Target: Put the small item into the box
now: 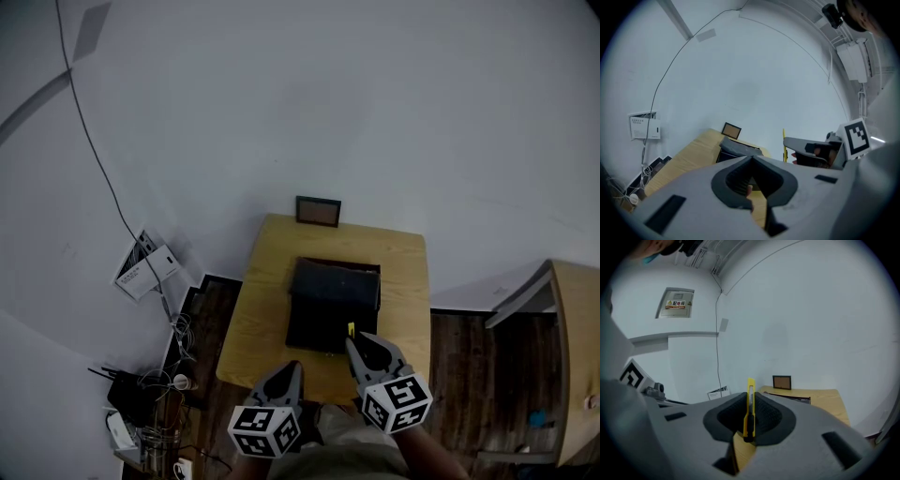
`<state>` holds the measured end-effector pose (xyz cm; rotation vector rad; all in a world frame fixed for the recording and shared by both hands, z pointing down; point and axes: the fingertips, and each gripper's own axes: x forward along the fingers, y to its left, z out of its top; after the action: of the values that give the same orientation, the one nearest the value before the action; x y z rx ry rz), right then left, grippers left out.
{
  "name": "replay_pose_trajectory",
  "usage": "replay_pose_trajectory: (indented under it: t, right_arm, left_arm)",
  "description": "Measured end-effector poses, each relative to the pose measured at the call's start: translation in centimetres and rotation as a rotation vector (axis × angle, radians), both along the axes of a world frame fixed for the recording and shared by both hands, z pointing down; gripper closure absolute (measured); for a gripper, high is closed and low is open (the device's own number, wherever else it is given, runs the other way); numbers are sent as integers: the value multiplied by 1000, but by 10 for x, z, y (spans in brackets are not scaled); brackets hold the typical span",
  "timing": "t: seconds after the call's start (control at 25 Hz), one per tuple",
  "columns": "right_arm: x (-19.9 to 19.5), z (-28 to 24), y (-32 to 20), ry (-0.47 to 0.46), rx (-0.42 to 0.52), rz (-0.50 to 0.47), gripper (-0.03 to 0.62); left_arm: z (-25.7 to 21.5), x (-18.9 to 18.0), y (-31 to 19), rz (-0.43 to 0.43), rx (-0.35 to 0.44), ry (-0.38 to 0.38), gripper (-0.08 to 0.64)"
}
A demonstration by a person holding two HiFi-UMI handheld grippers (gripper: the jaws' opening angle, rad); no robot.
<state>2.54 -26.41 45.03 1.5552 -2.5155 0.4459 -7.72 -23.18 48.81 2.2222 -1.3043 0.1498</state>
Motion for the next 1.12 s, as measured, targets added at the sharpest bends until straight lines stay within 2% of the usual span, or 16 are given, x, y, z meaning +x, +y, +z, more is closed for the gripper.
replay_pose_trajectory:
  t: [0.6,1.12]
  right_arm:
    - [-8,99,-80,148,-227,-122,551]
    - [-20,177,-101,289,-401,-245,551]
  left_arm:
    - [38,7,-58,-52,-112,2,557]
    - [55,13,-83,-72,-158,-12,557]
